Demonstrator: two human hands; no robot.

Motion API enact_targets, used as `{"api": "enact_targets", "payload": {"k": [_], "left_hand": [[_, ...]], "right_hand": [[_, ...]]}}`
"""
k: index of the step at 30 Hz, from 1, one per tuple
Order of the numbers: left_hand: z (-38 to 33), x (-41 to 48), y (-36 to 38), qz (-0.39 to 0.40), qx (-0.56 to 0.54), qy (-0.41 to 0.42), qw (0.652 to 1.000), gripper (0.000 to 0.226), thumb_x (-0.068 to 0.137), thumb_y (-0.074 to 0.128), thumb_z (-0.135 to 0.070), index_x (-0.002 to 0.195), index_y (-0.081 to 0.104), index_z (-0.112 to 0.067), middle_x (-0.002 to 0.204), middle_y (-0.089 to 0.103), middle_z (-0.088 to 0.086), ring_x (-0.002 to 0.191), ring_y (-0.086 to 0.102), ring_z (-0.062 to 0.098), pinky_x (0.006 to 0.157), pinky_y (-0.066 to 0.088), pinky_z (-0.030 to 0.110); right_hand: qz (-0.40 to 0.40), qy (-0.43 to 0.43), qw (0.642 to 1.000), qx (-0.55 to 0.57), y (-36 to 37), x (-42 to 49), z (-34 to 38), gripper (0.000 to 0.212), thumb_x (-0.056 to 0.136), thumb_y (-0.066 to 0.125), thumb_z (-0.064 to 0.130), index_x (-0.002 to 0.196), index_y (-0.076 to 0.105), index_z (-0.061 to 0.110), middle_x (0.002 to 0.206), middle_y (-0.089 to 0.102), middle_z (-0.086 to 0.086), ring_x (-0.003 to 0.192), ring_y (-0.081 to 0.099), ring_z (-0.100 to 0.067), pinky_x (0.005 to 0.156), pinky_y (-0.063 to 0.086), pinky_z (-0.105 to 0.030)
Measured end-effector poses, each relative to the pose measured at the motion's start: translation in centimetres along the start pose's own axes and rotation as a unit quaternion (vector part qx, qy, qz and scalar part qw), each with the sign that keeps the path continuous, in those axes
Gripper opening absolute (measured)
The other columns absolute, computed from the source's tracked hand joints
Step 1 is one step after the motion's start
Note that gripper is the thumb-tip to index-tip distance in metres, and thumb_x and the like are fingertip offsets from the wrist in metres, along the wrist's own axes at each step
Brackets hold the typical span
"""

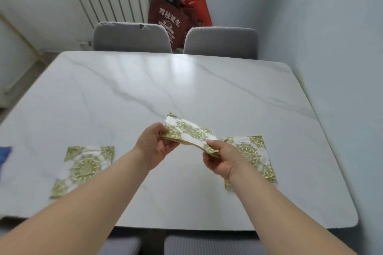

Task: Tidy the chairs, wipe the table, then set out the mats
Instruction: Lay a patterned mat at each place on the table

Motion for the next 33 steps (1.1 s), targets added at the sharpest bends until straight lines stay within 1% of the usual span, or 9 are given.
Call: {"api": "enact_targets", "payload": {"k": [2,4,6,8,14,18,21,26,33], "left_hand": [[-1.8,-0.8,-3.8,-0.058,0.033,0.022,0.998,0.014,0.085,0.043,0.0,0.09,0.057,0.001,0.082,0.065,0.013,0.062,0.066,0.02,0.065,0.061,0.03],[-3.8,-1.7,-7.4,-0.103,0.08,0.038,0.991,0.01,0.085,0.046,0.002,0.086,0.056,-0.002,0.079,0.061,0.011,0.063,0.063,0.02,0.059,0.06,0.026],[-6.0,-2.5,-11.1,-0.122,0.105,0.044,0.986,0.009,0.086,0.047,0.003,0.085,0.054,-0.003,0.078,0.059,0.011,0.065,0.06,0.021,0.055,0.058,0.024],[-8.1,-3.2,-14.1,-0.123,0.11,0.044,0.985,0.008,0.087,0.048,0.003,0.088,0.053,-0.002,0.08,0.06,0.013,0.066,0.062,0.023,0.052,0.058,0.025],[-15.1,-3.9,-23.5,-0.113,0.087,0.036,0.989,0.01,0.091,0.051,-0.002,0.094,0.056,0.006,0.09,0.061,0.019,0.076,0.064,0.028,0.059,0.06,0.027],[-19.0,-3.1,-27.3,-0.09,0.109,0.021,0.99,0.016,0.092,0.051,-0.004,0.105,0.055,0.004,0.094,0.062,0.018,0.078,0.065,0.028,0.064,0.059,0.028],[-21.4,-2.4,-29.3,-0.078,0.12,0.007,0.99,0.014,0.092,0.051,-0.004,0.101,0.057,0.004,0.097,0.062,0.019,0.081,0.065,0.028,0.069,0.058,0.029],[-24.1,-0.4,-30.3,-0.061,0.138,-0.009,0.988,0.012,0.092,0.052,-0.007,0.094,0.06,0.002,0.097,0.065,0.017,0.084,0.067,0.028,0.079,0.056,0.033],[-27.3,4.9,-28.7,-0.053,0.14,-0.017,0.989,0.011,0.092,0.052,-0.008,0.096,0.059,0.0,0.098,0.065,0.014,0.082,0.068,0.027,0.08,0.054,0.032]], "right_hand": [[-0.035,-0.031,0.995,-0.083,2.6,0.0,-0.2,0.007,0.085,0.064,-0.001,0.086,0.059,0.003,0.071,0.062,-0.011,0.056,0.058,-0.02,0.039,0.05,-0.024],[-0.057,-0.052,0.982,-0.175,5.3,0.0,-0.9,0.007,0.087,0.064,0.001,0.085,0.059,0.005,0.075,0.063,-0.01,0.059,0.059,-0.02,0.04,0.05,-0.024],[-0.056,-0.066,0.967,-0.24,8.9,0.2,-2.4,0.007,0.088,0.064,0.002,0.084,0.059,0.006,0.076,0.064,-0.01,0.059,0.059,-0.019,0.042,0.049,-0.025],[-0.049,-0.069,0.962,-0.259,12.3,0.6,-3.9,0.005,0.087,0.064,0.001,0.087,0.06,0.004,0.077,0.065,-0.011,0.059,0.06,-0.02,0.043,0.05,-0.024],[-0.027,-0.048,0.98,-0.193,22.6,2.0,-9.2,0.008,0.086,0.06,-0.008,0.093,0.058,-0.004,0.076,0.063,-0.016,0.055,0.062,-0.022,0.042,0.053,-0.024],[-0.054,-0.061,0.98,-0.181,27.0,3.0,-11.7,0.006,0.086,0.06,-0.008,0.085,0.056,-0.003,0.075,0.061,-0.015,0.059,0.058,-0.022,0.04,0.052,-0.023],[-0.073,-0.068,0.979,-0.178,29.5,3.4,-12.9,0.007,0.086,0.061,-0.007,0.083,0.056,-0.003,0.076,0.061,-0.015,0.06,0.058,-0.022,0.041,0.052,-0.023],[-0.097,-0.081,0.978,-0.168,32.0,4.5,-12.0,0.006,0.086,0.062,-0.005,0.082,0.059,-0.003,0.072,0.062,-0.015,0.052,0.059,-0.019,0.04,0.051,-0.021],[-0.132,-0.086,0.975,-0.16,34.3,8.5,-8.2,0.009,0.084,0.065,-0.004,0.078,0.059,-0.002,0.07,0.062,-0.013,0.054,0.057,-0.019,0.038,0.048,-0.019]]}}
Point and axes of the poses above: each hand's wrist, its own x-axis towards the middle knuckle, its own y-axis out of the palm, z = x × y, the point moved 8 cm from there along x, towards the middle knuckle
